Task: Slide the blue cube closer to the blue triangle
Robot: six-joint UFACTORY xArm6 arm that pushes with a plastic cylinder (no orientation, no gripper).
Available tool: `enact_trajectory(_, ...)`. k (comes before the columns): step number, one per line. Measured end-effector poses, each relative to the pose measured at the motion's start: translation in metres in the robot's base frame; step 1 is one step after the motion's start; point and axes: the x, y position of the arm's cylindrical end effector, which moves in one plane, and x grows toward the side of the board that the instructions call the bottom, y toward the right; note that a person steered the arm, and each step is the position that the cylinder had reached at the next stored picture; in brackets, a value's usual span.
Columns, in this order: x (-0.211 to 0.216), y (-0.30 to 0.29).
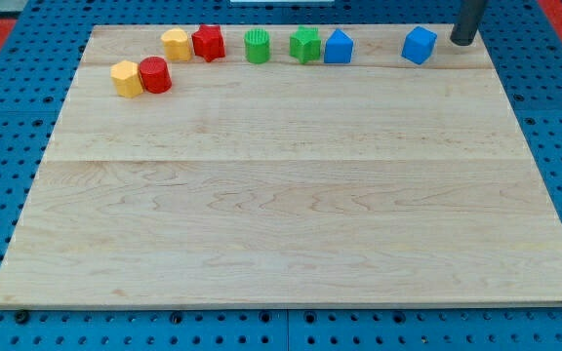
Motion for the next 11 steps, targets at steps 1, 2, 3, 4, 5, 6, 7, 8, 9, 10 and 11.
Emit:
enact_trajectory(1,0.000,-0.042)
enact_trajectory(2,0.000,-0.068)
enact_trajectory(3,0.017,-0.002)
enact_trajectory(4,0.035,-0.019)
enact_trajectory(5,0.035,-0.027)
enact_trajectory(6,0.034,-0.033)
enact_trajectory(7,0.032,-0.045)
enact_trajectory(8,0.028,-0.056)
enact_trajectory(9,0.024,-0.056)
enact_trajectory(10,0.018,-0.056)
enact_trajectory(11,0.013,-0.056)
